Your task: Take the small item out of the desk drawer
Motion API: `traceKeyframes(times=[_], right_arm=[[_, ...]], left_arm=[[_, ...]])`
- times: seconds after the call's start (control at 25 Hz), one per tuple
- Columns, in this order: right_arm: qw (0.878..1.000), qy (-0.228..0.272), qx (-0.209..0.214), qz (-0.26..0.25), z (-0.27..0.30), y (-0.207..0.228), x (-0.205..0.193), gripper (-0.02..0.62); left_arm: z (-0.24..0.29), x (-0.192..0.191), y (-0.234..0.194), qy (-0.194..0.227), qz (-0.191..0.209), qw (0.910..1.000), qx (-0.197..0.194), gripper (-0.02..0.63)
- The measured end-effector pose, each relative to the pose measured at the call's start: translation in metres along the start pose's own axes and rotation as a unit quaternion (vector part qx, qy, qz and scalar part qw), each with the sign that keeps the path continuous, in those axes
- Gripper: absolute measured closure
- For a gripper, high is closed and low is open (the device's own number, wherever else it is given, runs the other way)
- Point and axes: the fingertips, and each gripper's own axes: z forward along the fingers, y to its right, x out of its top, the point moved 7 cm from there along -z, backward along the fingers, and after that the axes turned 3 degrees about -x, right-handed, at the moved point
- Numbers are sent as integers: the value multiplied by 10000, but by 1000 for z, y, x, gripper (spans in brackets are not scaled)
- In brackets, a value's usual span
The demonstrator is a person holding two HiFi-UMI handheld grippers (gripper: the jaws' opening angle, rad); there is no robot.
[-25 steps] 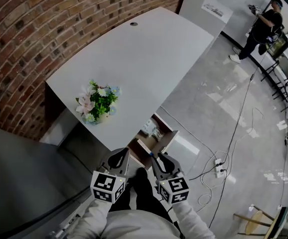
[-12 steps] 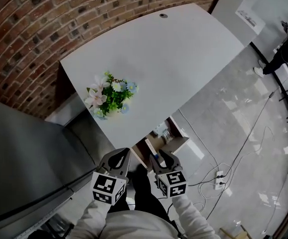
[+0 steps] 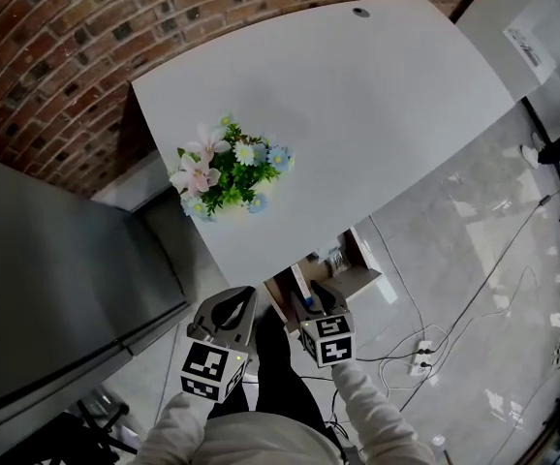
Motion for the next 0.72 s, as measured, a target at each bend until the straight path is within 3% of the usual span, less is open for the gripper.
traceKeyframes(times=[0.72], right_arm=[[9901, -1332, -112, -431, 95, 26, -33, 376]], left_arm=[[11, -16, -32, -112, -338, 9976, 599, 588]])
